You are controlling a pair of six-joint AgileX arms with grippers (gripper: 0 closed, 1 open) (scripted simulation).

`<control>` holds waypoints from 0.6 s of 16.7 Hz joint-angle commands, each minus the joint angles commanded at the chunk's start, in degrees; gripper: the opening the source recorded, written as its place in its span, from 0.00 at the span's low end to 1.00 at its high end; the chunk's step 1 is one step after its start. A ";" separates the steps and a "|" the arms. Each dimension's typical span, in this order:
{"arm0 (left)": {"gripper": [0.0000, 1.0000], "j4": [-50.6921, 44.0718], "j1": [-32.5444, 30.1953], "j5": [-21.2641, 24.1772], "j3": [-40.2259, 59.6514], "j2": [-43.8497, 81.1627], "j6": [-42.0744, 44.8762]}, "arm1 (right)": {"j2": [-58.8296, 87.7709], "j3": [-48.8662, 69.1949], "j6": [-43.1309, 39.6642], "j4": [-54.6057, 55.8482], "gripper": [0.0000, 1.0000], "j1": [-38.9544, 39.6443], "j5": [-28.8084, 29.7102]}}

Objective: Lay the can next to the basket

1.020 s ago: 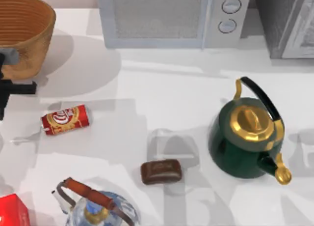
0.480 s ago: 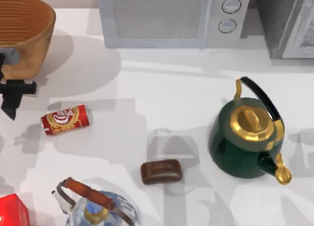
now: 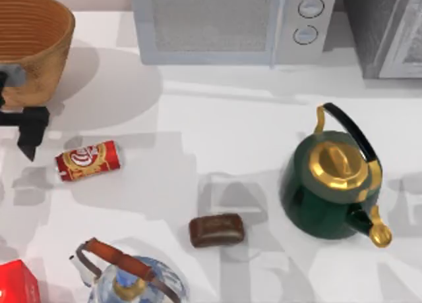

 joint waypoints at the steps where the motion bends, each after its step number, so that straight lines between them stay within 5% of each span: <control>1: 1.00 0.00 0.00 0.00 0.00 0.00 0.00 | 0.00 0.00 0.00 0.00 1.00 0.00 0.00; 10: 1.00 -7.59 -0.04 0.05 0.78 -0.37 1.15 | 0.00 0.00 0.00 0.00 1.00 0.00 0.00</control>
